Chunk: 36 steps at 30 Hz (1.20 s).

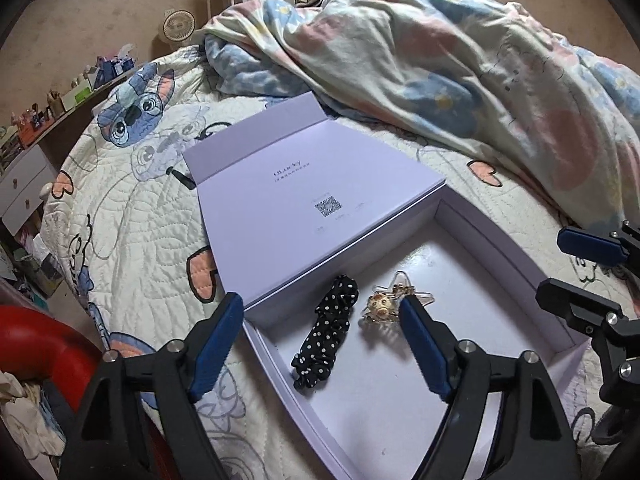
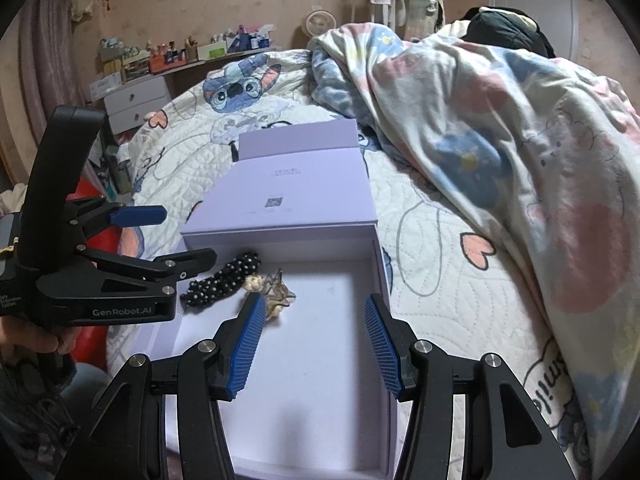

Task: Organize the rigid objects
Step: 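Open the right gripper to drop the star clip while the left releases the scrunchie, then withdraw both grippers from the box back toward the remaining items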

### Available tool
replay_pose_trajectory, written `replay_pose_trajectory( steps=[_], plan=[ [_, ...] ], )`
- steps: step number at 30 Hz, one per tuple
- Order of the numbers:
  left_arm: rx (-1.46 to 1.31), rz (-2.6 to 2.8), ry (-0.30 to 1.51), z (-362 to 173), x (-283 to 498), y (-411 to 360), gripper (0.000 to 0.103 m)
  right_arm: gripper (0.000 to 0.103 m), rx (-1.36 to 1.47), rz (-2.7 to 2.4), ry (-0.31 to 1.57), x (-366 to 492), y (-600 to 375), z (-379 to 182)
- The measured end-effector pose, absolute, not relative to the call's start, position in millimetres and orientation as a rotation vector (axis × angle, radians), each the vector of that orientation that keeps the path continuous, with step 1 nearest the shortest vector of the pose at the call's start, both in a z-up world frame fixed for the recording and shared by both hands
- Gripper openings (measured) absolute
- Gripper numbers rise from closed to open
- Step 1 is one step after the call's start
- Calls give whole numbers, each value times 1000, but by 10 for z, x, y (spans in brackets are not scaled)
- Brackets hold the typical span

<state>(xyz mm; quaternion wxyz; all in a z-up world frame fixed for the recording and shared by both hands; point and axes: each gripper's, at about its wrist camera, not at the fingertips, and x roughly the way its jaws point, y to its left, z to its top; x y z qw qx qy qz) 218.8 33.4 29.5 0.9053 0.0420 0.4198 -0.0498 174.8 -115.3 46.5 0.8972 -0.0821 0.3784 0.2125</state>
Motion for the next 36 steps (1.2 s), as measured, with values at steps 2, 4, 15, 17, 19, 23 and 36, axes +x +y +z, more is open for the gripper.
replay_pose_trajectory(
  steps=[2,4,15,17,19,23,36],
  plan=[
    [86,-102,854,348,2134,339,96,52,-170,440,774,1696,-1155,510],
    [86,-101,840,405,2074,340,100,52,-171,439,764,1634,-1156,557],
    [80,-95,808,631,1784,356,100,64,-169,438,717,1350,-1158,789],
    [81,-90,798,678,1725,358,100,67,-169,438,709,1303,-1156,825],
    [80,-86,792,718,1666,368,100,69,-171,437,699,1247,-1153,854],
    [73,-80,781,794,1542,392,100,69,-176,428,695,1152,-1151,895],
    [61,-95,764,858,1125,413,100,70,-173,431,676,747,-1163,958]
  ],
)
